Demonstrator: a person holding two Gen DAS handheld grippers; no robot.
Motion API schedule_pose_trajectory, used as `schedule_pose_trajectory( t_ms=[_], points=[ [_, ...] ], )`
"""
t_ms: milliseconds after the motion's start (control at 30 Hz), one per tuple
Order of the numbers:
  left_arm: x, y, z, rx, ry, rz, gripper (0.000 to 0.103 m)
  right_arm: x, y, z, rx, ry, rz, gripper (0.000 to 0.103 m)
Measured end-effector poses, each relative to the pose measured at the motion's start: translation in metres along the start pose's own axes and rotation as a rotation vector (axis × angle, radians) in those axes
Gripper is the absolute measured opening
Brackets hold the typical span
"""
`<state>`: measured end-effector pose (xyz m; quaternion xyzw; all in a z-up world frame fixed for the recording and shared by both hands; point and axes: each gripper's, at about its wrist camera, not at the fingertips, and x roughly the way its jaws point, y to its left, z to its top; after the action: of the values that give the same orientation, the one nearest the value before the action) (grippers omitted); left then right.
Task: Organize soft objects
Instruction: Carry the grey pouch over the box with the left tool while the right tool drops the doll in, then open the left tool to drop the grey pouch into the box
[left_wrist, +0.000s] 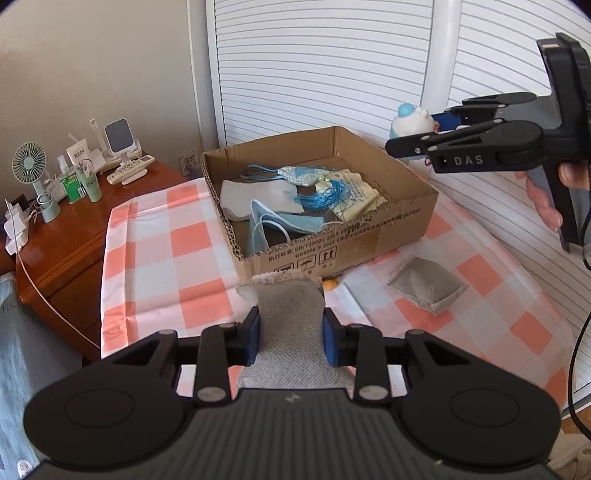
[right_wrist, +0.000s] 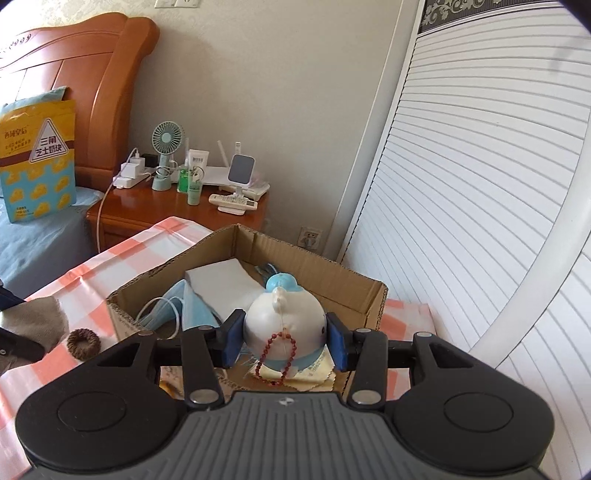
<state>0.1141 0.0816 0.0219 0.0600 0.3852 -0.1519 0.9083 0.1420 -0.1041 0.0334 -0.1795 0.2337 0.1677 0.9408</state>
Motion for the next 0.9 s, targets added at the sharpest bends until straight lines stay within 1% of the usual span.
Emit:
schedule_pose_trajectory(
  t_ms=[33,67,100,200,267,333,467,667,833,900],
  points=[
    [0.002,0.001,0.004,0.001,-0.004,0.002,0.032,0.005,-0.002,0.000,0.000,-0.004,-0.021,0.064],
    [0.005,0.001,0.008,0.003,-0.007,0.002,0.032,0.010,-0.004,-0.001,0.010,0.004,-0.021,0.080],
    [0.007,0.002,0.013,0.006,-0.010,0.002,0.032,0.013,-0.007,-0.003,0.026,0.009,-0.006,0.083],
    [0.015,0.003,0.027,0.022,-0.019,0.006,0.032,0.014,-0.009,-0.014,0.078,0.030,0.004,0.087],
    [0.021,0.004,0.038,0.028,-0.023,0.005,0.032,0.009,-0.007,-0.023,0.106,0.041,-0.009,0.097],
    [0.025,0.005,0.047,0.034,-0.031,0.000,0.032,0.002,-0.005,-0.033,0.127,0.055,-0.016,0.102],
    [0.037,0.005,0.071,0.049,-0.050,-0.005,0.032,-0.012,0.002,-0.048,0.173,0.088,-0.027,0.103],
    [0.063,0.006,0.111,0.045,-0.054,-0.005,0.032,-0.033,0.011,-0.063,0.231,0.099,-0.038,0.103],
    [0.095,0.012,0.147,0.028,-0.046,0.035,0.032,-0.042,0.012,-0.071,0.275,0.086,-0.021,0.103],
    [0.109,0.019,0.161,0.005,-0.038,0.054,0.033,-0.043,0.010,-0.073,0.286,0.086,-0.022,0.103]
  ],
)
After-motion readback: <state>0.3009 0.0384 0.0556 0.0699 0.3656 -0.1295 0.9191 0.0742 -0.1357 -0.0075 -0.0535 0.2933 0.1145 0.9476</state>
